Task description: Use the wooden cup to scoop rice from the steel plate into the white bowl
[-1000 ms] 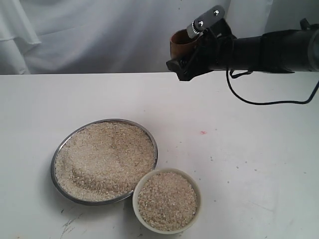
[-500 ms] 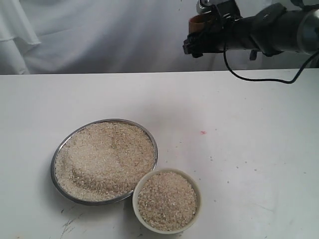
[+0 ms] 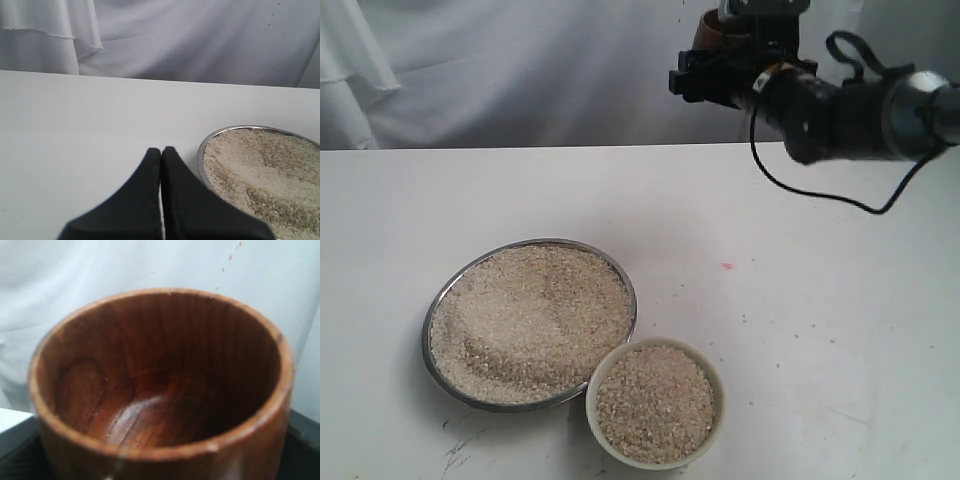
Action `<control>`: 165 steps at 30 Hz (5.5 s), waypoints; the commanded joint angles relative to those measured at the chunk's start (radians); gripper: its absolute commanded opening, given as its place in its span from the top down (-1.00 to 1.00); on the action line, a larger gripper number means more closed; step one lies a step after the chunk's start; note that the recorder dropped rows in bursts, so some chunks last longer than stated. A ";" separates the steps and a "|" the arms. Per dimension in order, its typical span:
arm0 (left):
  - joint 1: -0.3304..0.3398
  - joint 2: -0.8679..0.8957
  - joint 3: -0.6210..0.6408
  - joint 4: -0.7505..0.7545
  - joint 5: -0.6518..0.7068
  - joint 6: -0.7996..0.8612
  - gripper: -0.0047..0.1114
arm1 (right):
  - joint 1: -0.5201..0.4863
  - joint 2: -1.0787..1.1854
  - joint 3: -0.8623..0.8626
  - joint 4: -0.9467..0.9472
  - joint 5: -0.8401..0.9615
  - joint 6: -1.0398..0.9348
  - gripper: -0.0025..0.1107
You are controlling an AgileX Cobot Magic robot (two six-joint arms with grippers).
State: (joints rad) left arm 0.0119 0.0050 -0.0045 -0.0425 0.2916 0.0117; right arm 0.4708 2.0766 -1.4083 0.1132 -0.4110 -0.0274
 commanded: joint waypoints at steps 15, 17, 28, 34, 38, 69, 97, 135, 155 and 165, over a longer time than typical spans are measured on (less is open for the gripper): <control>-0.002 -0.005 0.005 -0.001 -0.006 -0.003 0.92 | -0.059 0.081 0.367 -0.767 -0.624 0.376 0.96; -0.002 -0.005 0.005 -0.001 -0.006 -0.003 0.92 | -0.063 0.103 0.367 -0.796 -0.613 0.384 0.96; -0.002 -0.005 0.005 -0.001 -0.006 -0.003 0.92 | -0.074 0.197 0.367 -0.863 -0.613 0.402 0.96; -0.002 -0.005 0.005 -0.001 -0.006 -0.003 0.92 | -0.074 0.244 0.362 -0.863 -0.604 0.397 0.96; -0.002 -0.005 0.005 -0.001 -0.006 -0.003 0.92 | -0.074 0.279 0.345 -0.863 -0.555 0.391 0.96; -0.002 -0.005 0.005 -0.001 -0.006 -0.003 0.92 | -0.074 0.290 0.341 -0.867 -0.543 0.405 0.96; -0.002 -0.005 0.005 -0.001 -0.006 -0.003 0.92 | -0.076 0.061 0.341 -0.914 -0.495 0.450 -0.56; -0.002 -0.005 0.005 -0.001 -0.006 -0.003 0.92 | -0.202 -0.549 0.354 -1.390 -0.199 1.273 0.66; -0.002 -0.005 0.005 -0.001 -0.006 -0.003 0.92 | -0.195 -1.557 0.938 -1.388 0.368 1.298 0.66; -0.002 -0.005 0.005 -0.001 -0.006 -0.003 0.92 | -0.195 -1.771 1.188 -1.081 0.405 1.084 0.66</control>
State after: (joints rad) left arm 0.0119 0.0050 -0.0045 -0.0425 0.2916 0.0117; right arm 0.2771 0.3267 -0.2683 -1.2112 -0.0512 1.2468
